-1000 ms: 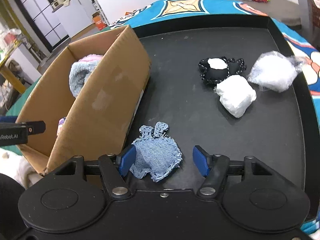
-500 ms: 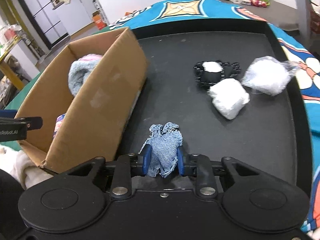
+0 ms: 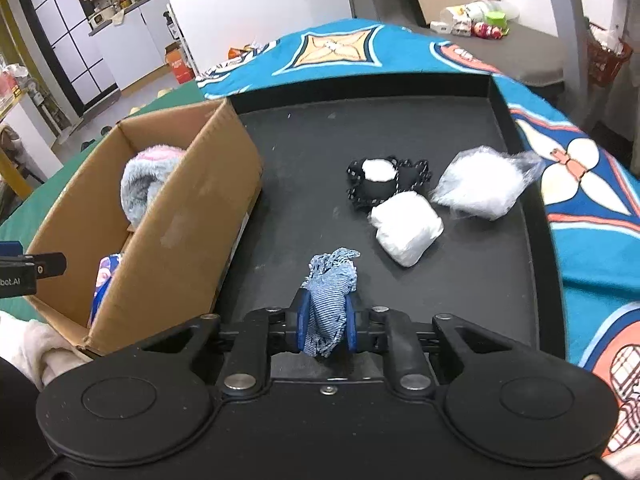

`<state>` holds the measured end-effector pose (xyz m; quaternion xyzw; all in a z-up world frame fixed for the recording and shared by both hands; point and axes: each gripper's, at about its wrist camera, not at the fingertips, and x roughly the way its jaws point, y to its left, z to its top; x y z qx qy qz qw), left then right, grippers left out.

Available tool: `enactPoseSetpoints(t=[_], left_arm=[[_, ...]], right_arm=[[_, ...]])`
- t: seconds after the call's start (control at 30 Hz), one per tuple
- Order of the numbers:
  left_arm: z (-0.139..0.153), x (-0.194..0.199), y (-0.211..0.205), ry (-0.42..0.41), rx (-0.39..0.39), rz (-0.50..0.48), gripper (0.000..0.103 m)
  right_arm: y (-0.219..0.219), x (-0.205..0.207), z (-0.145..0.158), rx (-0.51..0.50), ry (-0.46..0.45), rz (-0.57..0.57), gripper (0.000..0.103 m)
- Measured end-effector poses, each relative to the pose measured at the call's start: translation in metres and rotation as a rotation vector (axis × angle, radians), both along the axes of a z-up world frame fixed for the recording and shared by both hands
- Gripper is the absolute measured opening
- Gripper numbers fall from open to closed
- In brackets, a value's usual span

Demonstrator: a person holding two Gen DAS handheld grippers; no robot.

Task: Organize soft objects
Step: 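Lift the denim cloth with the right tool into the box and release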

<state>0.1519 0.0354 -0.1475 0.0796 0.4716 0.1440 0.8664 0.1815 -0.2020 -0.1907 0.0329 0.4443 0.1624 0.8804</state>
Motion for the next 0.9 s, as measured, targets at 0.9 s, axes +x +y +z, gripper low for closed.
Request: enactPoseSetpoints(t=[0.9], left_arm=[[0.008, -0.01, 0.023, -0.081, -0.156, -0.003, 0.069]], right_arm=[[0.023, -0.013, 0.074, 0.008, -0.175, -0.012, 0.013]])
